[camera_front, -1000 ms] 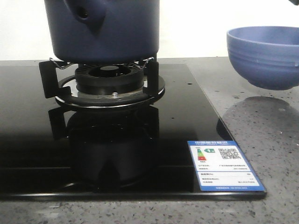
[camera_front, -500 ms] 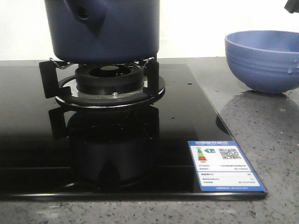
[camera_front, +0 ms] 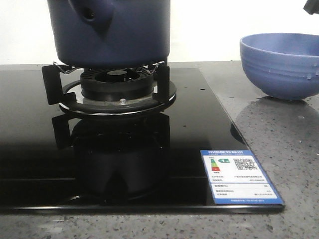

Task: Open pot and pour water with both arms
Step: 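Carry the bowl back and lower it onto the counter with the right gripper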

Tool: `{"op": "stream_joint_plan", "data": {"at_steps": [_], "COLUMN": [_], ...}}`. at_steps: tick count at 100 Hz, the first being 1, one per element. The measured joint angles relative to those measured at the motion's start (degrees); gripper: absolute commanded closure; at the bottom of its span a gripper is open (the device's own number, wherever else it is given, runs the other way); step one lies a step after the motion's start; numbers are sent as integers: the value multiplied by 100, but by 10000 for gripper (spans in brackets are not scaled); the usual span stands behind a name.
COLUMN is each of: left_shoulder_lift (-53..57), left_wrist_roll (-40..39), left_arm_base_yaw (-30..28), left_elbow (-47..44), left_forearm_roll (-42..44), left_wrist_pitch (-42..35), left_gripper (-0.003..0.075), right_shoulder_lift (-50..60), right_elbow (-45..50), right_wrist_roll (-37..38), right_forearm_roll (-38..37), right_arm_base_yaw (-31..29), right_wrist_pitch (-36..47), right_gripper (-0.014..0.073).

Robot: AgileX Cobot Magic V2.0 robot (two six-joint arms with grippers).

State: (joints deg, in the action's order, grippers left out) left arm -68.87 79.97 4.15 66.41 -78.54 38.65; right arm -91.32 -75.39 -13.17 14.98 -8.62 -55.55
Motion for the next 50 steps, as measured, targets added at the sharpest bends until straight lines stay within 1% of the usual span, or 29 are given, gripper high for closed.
{"op": "stream_joint_plan", "data": {"at_steps": [50], "left_shoulder_lift": [0], "left_wrist_roll": [0], "left_arm_base_yaw": [0], "left_elbow": [0], "left_forearm_roll": [0], "left_wrist_pitch": [0], "left_gripper": [363], "right_shoulder_lift": [0], "right_elbow": [45], "right_wrist_roll": [0], "right_forearm_roll": [-18], "right_arm_base_yaw": [0], "right_wrist_pitch": [-79], "right_gripper": [634]}}
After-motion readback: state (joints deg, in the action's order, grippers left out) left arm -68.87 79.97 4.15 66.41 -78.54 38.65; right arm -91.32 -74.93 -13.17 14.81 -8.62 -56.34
